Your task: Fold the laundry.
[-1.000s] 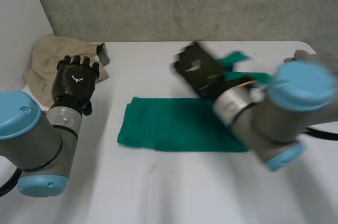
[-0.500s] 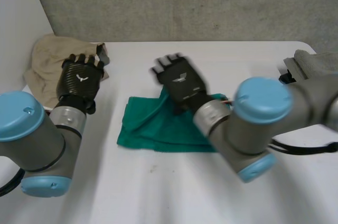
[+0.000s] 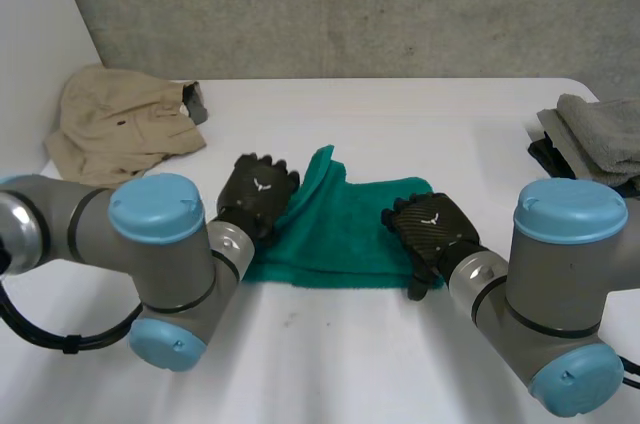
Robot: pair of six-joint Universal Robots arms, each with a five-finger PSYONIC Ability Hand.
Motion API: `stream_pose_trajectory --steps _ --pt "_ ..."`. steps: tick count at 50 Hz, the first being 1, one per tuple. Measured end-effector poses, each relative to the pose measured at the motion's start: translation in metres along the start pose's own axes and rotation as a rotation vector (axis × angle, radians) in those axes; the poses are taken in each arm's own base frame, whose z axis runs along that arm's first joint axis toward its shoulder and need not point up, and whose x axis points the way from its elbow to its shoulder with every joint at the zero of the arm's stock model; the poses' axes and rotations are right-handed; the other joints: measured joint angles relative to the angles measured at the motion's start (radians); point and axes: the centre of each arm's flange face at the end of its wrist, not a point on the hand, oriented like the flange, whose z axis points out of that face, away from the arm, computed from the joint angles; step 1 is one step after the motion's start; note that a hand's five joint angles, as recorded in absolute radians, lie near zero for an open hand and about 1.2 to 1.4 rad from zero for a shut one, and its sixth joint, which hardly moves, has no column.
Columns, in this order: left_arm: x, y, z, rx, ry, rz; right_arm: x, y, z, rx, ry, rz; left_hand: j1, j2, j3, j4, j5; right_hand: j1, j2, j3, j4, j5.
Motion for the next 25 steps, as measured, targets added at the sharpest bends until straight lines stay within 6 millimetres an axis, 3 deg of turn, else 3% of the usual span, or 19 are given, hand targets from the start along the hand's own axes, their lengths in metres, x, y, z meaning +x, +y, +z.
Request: stream_pose_trajectory --steps 7,12,15,25 --pt "-0.004 0.014 0.003 -0.119 0.000 -0.043 0.001 0.001 0.001 -0.007 0.013 0.002 0.014 0.017 0.016 0.017 0.016 0.010 0.000 0.011 0.012 0.010" --pt "-0.010 0.019 0.008 -0.150 -0.052 -0.075 0.002 0.002 0.002 -0.010 0.016 0.003 0.353 0.329 0.326 0.317 0.303 0.065 0.081 0.075 0.073 0.058" --pt "-0.014 0.022 0.008 -0.171 -0.091 -0.082 0.003 0.003 0.002 -0.013 0.019 0.005 0.643 0.618 0.613 0.616 0.597 0.125 0.153 0.144 0.145 0.121" --pt "-0.016 0.022 -0.010 -0.223 -0.125 -0.080 0.007 0.007 0.002 -0.031 0.043 0.002 0.669 0.701 0.691 0.700 0.661 0.201 0.252 0.239 0.236 0.214"
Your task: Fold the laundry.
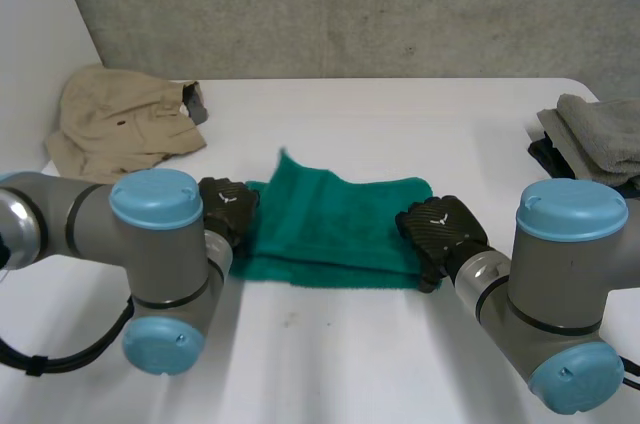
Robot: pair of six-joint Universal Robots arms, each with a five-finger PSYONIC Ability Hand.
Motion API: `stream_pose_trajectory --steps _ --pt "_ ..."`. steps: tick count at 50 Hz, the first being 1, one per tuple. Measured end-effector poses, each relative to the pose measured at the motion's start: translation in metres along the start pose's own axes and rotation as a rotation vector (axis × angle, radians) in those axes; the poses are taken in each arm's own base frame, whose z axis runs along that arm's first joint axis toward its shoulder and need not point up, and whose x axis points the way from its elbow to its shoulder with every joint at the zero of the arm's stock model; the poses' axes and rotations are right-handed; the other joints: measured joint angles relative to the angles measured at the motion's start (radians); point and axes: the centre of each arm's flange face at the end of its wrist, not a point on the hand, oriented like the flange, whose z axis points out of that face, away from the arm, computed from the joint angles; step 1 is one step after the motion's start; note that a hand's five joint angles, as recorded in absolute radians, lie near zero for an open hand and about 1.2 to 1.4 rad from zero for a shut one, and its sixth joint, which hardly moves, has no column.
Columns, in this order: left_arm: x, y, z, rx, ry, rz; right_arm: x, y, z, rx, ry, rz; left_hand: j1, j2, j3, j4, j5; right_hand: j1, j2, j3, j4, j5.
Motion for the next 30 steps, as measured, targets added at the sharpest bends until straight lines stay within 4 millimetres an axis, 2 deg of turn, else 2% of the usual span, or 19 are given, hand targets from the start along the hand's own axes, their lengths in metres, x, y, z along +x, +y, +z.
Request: stream_pose_trajectory --steps 6,10,14,17,19,22,25,26,30 --pt "-0.003 -0.002 -0.019 -0.012 0.011 0.004 0.001 0.005 0.000 -0.014 0.005 -0.015 0.000 0.000 0.000 0.000 0.000 0.023 0.024 0.025 0.023 0.023" --pt "-0.005 -0.002 -0.028 -0.017 0.014 0.004 0.001 0.009 0.002 -0.016 0.010 -0.030 0.000 0.000 0.000 0.000 0.000 0.101 0.121 0.118 0.116 0.109" --pt "-0.006 0.001 -0.034 -0.032 0.018 0.002 0.002 0.011 0.006 0.000 0.025 -0.041 0.000 0.000 0.000 0.000 0.000 0.396 0.513 0.504 0.505 0.493" --pt "-0.005 0.004 -0.036 -0.045 0.024 -0.003 0.003 0.011 0.008 0.008 0.036 -0.047 -0.006 -0.022 -0.014 -0.022 -0.005 0.448 0.588 0.589 0.592 0.581" --pt "-0.005 0.005 -0.039 -0.058 0.031 -0.013 0.006 0.012 0.008 0.005 0.049 -0.061 -0.104 -0.138 -0.129 -0.132 -0.091 0.450 0.590 0.595 0.601 0.590" --pt "-0.006 0.003 -0.044 -0.066 0.036 -0.027 0.010 0.015 0.006 -0.012 0.063 -0.092 -0.421 -0.406 -0.392 -0.410 -0.369 0.450 0.590 0.595 0.601 0.590" --pt "-0.010 -0.002 -0.050 -0.067 0.036 -0.041 0.016 0.018 0.002 -0.041 0.075 -0.148 -0.421 -0.406 -0.392 -0.410 -0.369 0.450 0.590 0.595 0.601 0.590" --pt "-0.013 -0.005 -0.054 -0.064 0.034 -0.049 0.021 0.018 -0.001 -0.060 0.086 -0.193 -0.591 -0.611 -0.599 -0.615 -0.583 0.450 0.590 0.595 0.601 0.590" --pt "-0.018 -0.010 -0.059 -0.054 0.025 -0.059 0.029 0.017 -0.004 -0.086 0.104 -0.267 -0.638 -0.662 -0.647 -0.673 -0.640 0.450 0.590 0.595 0.601 0.590"
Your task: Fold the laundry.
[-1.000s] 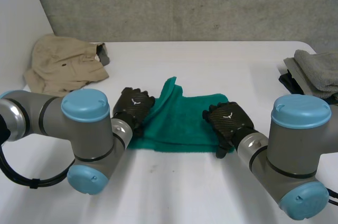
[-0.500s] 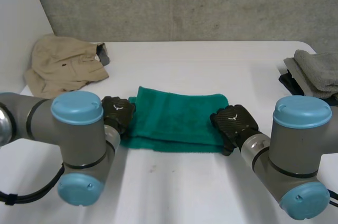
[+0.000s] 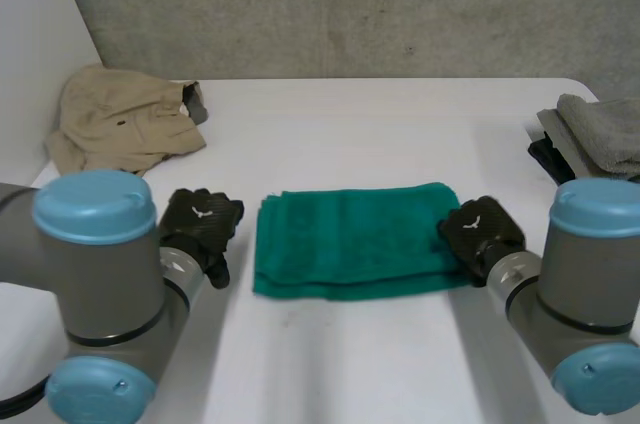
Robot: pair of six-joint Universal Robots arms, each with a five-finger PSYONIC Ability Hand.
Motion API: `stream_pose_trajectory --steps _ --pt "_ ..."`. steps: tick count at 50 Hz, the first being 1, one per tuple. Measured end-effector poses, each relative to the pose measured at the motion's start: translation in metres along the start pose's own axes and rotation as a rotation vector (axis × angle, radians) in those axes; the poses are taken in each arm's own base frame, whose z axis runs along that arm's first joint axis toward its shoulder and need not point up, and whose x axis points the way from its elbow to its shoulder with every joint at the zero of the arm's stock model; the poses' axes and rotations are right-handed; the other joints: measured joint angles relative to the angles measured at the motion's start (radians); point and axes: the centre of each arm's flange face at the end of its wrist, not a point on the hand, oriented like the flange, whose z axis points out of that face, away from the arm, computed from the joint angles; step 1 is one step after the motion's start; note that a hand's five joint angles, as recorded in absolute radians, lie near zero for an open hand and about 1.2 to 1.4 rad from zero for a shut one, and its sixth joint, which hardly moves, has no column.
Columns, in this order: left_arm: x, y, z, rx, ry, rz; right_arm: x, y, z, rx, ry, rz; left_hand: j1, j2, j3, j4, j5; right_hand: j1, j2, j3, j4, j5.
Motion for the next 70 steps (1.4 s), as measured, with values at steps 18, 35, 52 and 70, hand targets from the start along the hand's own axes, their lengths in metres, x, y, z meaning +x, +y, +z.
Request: stream_pose_trajectory --steps 18,35,52,70 --pt "-0.031 -0.028 -0.009 0.111 -0.087 -0.049 -0.088 -0.109 -0.025 0.589 -0.151 -0.425 -0.118 -0.138 -0.138 -0.134 -0.141 -0.031 -0.058 -0.060 -0.059 -0.053" --pt "-0.003 -0.073 0.001 0.336 -0.052 -0.071 -0.022 -0.117 -0.027 0.509 -0.130 0.249 -0.219 -0.238 -0.234 -0.225 -0.232 -0.750 -0.958 -0.969 -0.955 -0.920" --pt "0.067 -0.049 0.045 0.257 0.113 -0.061 -0.003 -0.072 0.021 0.105 -0.241 0.578 -0.216 -0.228 -0.232 -0.223 -0.228 -0.750 -0.958 -0.969 -0.955 -0.920" --pt "0.071 -0.011 0.036 0.057 0.113 0.150 -0.019 -0.060 0.041 0.053 -0.238 0.365 -0.216 -0.218 -0.232 -0.220 -0.210 -0.750 -0.958 -0.969 -0.955 -0.920"
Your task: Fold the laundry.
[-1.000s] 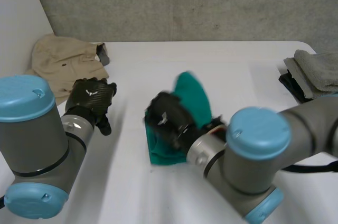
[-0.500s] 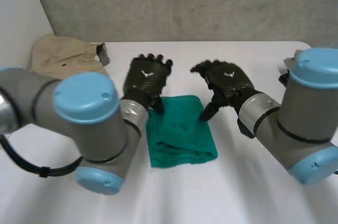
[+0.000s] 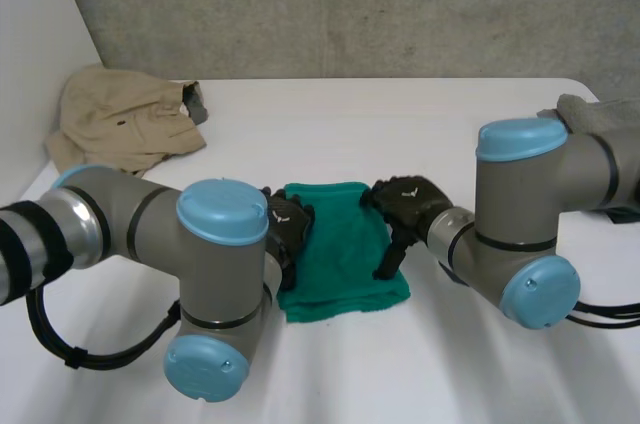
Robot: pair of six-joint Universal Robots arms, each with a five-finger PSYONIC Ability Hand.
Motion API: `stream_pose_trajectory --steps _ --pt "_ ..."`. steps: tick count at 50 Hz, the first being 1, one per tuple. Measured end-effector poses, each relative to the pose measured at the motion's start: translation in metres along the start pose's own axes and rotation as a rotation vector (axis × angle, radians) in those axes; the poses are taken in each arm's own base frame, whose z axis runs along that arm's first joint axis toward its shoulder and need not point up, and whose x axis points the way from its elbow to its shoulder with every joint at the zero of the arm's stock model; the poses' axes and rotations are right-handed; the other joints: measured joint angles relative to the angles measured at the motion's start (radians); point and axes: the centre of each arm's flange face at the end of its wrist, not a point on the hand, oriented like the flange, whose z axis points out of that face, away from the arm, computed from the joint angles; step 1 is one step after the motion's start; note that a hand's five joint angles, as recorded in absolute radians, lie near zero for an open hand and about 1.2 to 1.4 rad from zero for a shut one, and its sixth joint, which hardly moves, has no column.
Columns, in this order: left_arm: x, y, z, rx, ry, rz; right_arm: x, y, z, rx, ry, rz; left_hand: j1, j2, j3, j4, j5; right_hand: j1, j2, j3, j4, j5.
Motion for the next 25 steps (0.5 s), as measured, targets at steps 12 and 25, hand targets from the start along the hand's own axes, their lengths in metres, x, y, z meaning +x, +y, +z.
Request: stream_pose_trajectory --steps 12,25 --pt "-0.049 -0.097 -0.052 0.321 -0.004 -0.076 0.007 -0.040 -0.054 0.215 0.137 -0.046 0.000 0.000 0.000 0.000 0.000 0.000 0.000 0.000 0.000 -0.004" --pt "-0.063 -0.119 -0.096 0.418 0.370 -0.144 -0.059 0.022 -0.070 0.286 0.049 -0.100 0.000 0.000 0.000 0.000 0.000 0.000 0.000 0.000 0.000 -0.004"
